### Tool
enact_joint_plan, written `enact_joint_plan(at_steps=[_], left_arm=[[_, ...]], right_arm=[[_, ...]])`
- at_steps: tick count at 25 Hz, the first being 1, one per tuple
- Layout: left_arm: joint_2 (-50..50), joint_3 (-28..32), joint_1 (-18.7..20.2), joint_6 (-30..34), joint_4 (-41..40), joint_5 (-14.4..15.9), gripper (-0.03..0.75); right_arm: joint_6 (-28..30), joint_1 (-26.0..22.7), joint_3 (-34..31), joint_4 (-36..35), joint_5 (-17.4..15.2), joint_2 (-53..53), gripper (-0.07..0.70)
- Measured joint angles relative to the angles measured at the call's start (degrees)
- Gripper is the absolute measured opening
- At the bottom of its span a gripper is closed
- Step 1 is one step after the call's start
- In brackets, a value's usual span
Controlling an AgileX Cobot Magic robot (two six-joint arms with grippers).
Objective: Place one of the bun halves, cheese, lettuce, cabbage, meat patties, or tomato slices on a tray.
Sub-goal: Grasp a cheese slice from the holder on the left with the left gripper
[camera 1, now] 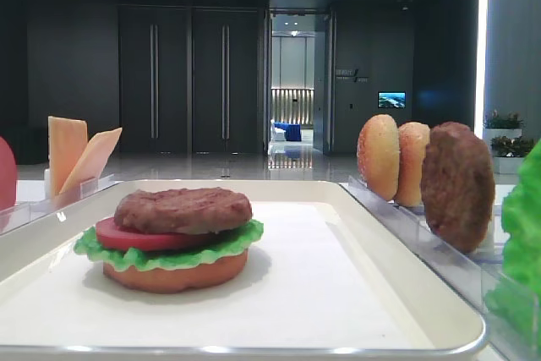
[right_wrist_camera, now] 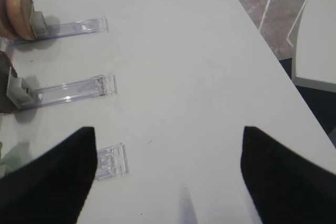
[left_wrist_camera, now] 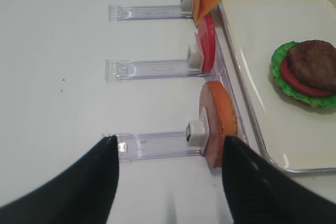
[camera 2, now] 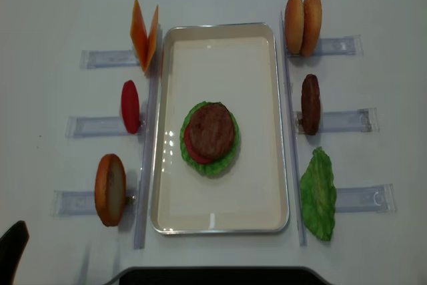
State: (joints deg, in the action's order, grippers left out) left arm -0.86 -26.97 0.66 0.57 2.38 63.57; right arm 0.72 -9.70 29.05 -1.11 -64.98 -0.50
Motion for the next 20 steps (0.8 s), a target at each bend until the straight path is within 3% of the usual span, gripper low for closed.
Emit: enact_joint_plan(at_steps=[20], left_arm=[[0.0, 0.0, 0.0, 0.0, 0.0, 0.0, 0.471]], right_arm=[[0.0, 0.0, 0.0, 0.0, 0.05, 0.0, 0.538]])
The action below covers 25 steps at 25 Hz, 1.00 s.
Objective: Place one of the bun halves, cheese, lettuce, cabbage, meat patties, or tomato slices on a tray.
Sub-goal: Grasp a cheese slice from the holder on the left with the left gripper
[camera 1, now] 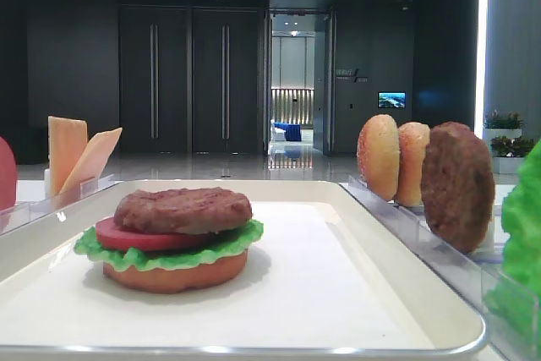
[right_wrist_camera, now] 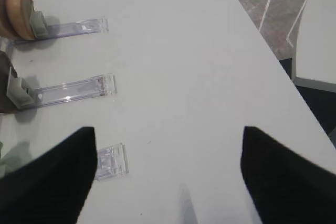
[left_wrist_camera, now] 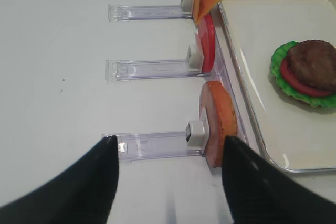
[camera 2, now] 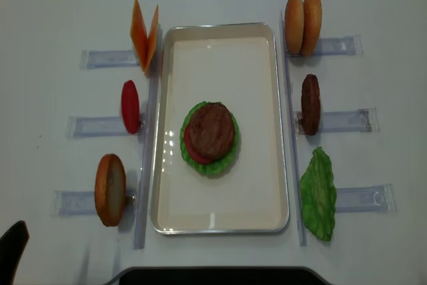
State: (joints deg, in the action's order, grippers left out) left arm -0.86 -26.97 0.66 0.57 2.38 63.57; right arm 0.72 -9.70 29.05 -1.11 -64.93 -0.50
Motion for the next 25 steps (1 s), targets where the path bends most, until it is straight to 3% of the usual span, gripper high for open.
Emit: enact_joint_plan(at_steps=[20, 23, 25], left_arm=[[0.1, -0.46, 0.0, -0.25, 0.63, 0.17, 0.445], [5.82, -2.54, 0.0, -4.24, 1.19, -0.12, 0.443], [13.31, -4.67, 0.0, -6.34, 1.19, -2.07, 0.444]], right_arm=[[0.0, 0.0, 0.0, -0.02, 0.0, 0.0, 0.538], [0.0, 0.0, 0.0, -0.02, 0.0, 0.0, 0.538], [0.0, 0.0, 0.0, -0.02, 0.0, 0.0, 0.538]])
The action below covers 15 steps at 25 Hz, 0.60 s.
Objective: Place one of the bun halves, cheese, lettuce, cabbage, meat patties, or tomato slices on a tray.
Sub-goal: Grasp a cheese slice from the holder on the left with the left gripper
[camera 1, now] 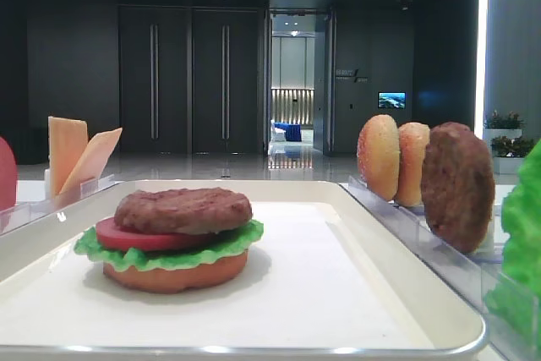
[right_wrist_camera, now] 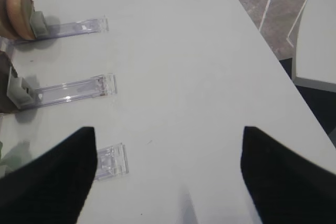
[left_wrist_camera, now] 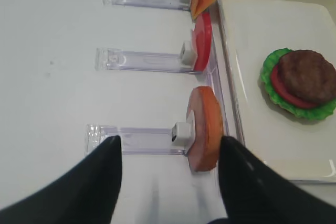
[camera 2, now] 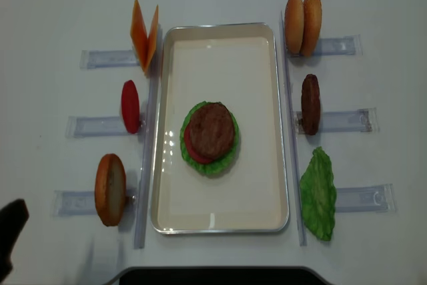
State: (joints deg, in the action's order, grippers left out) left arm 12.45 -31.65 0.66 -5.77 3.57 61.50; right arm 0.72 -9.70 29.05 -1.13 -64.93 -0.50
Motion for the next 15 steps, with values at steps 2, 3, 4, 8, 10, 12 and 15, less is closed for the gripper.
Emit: enact_joint_plan(at_steps=[2, 3, 4, 8, 10, 12, 15], left_arm=[[9.13, -3.38, 0.0, -0.65, 0.0, -2.05, 0.444], [14.53, -5.81, 0.0, -0.77, 0.0, -2.71, 0.444], [19.16, -8.17, 0.0, -0.81, -0.05, -3.11, 0.444], [40.6, -21.88, 0.0, -0.81, -0.54, -2.61, 0.444], [51.56, -30.31, 0.0, -0.81, -1.25, -1.08, 0.444], [62.32, -38.19, 0.0, -0.81, -1.65, 1.67, 0.444], [76.46, -50.25, 0.0, -0.81, -1.7, 6.14, 0.444]], right_arm=[[0.0, 0.0, 0.0, 0.0, 0.0, 0.0, 0.538], [0.0, 0.0, 0.0, 0.0, 0.0, 0.0, 0.538], [0.0, 0.0, 0.0, -0.04, 0.0, 0.0, 0.538], [0.0, 0.0, 0.0, -0.04, 0.0, 0.0, 0.538], [0.0, 0.0, 0.0, -0.04, 0.0, 0.0, 0.538], [0.0, 0.0, 0.0, -0.04, 0.0, 0.0, 0.538], [0.0, 0.0, 0.0, -0.04, 0.0, 0.0, 0.538]])
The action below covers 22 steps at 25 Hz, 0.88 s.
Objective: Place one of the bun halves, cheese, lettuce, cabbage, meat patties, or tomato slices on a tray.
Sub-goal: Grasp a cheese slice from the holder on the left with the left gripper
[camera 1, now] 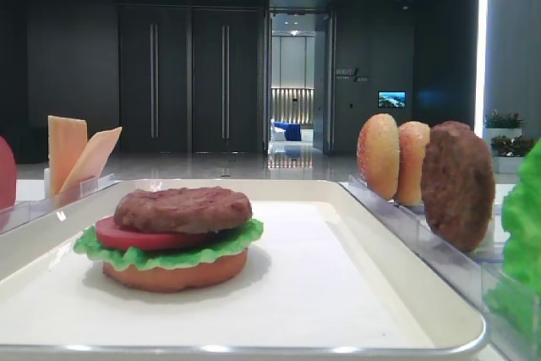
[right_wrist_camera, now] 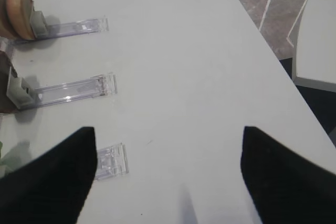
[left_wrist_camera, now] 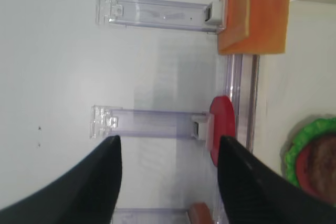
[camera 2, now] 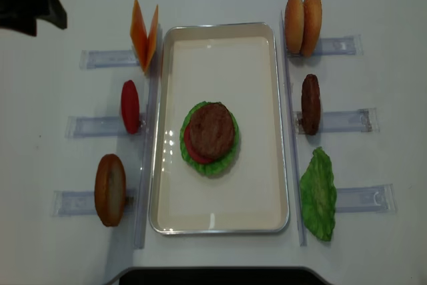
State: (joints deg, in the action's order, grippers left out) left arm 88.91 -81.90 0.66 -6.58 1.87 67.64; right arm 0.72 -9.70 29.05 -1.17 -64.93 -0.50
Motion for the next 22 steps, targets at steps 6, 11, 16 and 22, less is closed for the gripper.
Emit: enact_joint_plan(at_steps=[6, 11, 16, 22], left_arm=[[21.57, -21.78, 2.78, -0.06, -0.06, 2.17, 0.444], [30.17, -31.87, 8.66, -2.19, -0.22, 2.29, 0.444], [32.07, -32.89, 10.65, -5.07, 0.03, 2.46, 0.444], [32.37, -33.09, 13.08, -8.95, -0.43, 2.62, 0.427]], right_arm=[[0.0, 0.0, 0.0, 0.0, 0.0, 0.0, 0.538], [0.0, 0.0, 0.0, 0.0, 0.0, 0.0, 0.538], [0.0, 0.0, 0.0, 0.0, 0.0, 0.0, 0.537], [0.0, 0.0, 0.0, 0.0, 0.0, 0.0, 0.537]])
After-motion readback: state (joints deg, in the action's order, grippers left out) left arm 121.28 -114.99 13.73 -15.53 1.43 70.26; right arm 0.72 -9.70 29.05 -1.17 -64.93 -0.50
